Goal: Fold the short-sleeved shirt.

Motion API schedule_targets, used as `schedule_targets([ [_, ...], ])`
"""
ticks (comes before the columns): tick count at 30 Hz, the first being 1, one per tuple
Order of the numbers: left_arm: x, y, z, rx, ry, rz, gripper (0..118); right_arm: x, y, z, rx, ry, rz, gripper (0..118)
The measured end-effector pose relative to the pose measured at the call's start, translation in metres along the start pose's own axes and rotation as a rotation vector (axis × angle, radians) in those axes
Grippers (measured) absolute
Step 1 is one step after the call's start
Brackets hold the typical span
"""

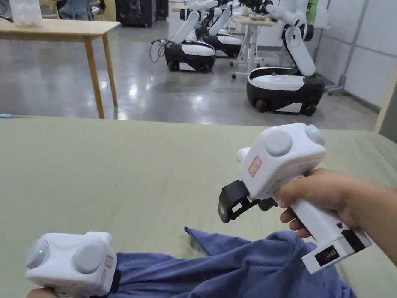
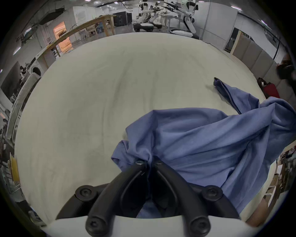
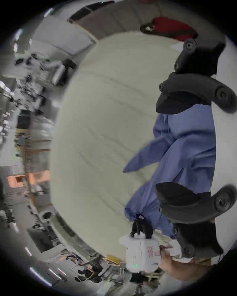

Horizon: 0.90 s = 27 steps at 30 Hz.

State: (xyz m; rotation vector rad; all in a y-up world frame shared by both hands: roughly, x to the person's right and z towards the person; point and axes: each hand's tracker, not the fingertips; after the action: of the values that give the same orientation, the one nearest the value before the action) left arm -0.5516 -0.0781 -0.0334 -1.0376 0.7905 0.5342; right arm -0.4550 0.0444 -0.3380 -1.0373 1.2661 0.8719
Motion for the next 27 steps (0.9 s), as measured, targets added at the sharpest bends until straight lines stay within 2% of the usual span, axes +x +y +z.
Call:
schedule_targets([
  [1, -0.005, 0.003, -0.009, -0.001, -0.005, 0.005, 1, -0.002, 0.008, -0.024, -0.059, -0.007, 0.007, 93],
  [3, -0.009, 0.005, -0.011, 0.003, -0.011, 0.009, 1, -0.005, 0.016, -0.063, -0.135, -0.098, -0.009, 93],
  [4, -0.012, 0.006, -0.013, 0.004, -0.016, 0.015, 1, -0.004, 0.02, -0.082, -0.142, -0.133, 0.013, 93],
  [6, -0.014, 0.005, -0.018, 0.004, -0.024, 0.022, 1, -0.002, 0.02, -0.097, -0.128, -0.099, 0.008, 93],
  [8, -0.017, 0.01, -0.021, 0.0, -0.029, 0.029, 1, -0.005, 0.011, -0.105, -0.204, -0.043, 0.028, 89],
  [9, -0.013, 0.006, -0.02, 0.0, -0.028, 0.027, 1, -0.007, 0.007, -0.109, -0.224, -0.068, 0.054, 80],
  [10, -0.014, 0.008, -0.021, -0.001, -0.028, 0.02, 1, -0.008, 0.004, -0.112, -0.231, -0.113, 0.086, 64],
  [11, -0.015, 0.009, -0.022, 0.0, -0.027, 0.015, 1, -0.007, 0.002, -0.113, -0.226, -0.143, 0.088, 38],
  [12, -0.014, 0.008, -0.022, 0.001, -0.026, 0.013, 1, -0.004, 0.0, -0.113, -0.216, -0.122, 0.065, 25],
  [13, -0.012, 0.006, -0.02, 0.001, -0.028, 0.017, 1, 0.0, -0.001, -0.111, -0.205, -0.1, 0.027, 16],
  [14, -0.013, 0.006, -0.021, 0.003, -0.029, 0.025, 1, 0.002, -0.002, -0.109, -0.202, -0.103, 0.024, 12],
  [18, -0.013, 0.003, -0.014, 0.024, -0.03, 0.05, 1, 0.003, -0.01, -0.093, -0.127, -0.123, 0.006, 10],
  [20, -0.015, 0.004, -0.006, 0.053, -0.03, 0.067, 1, 0.009, -0.012, -0.076, -0.023, -0.132, -0.041, 10],
  [22, -0.012, 0.0, 0.009, 0.085, -0.024, 0.07, 1, 0.024, -0.022, -0.046, 0.094, -0.094, -0.133, 10],
  [27, -0.007, 0.003, 0.044, 0.143, -0.02, 0.078, 1, 0.059, -0.045, 0.002, 0.179, -0.117, -0.196, 10],
])
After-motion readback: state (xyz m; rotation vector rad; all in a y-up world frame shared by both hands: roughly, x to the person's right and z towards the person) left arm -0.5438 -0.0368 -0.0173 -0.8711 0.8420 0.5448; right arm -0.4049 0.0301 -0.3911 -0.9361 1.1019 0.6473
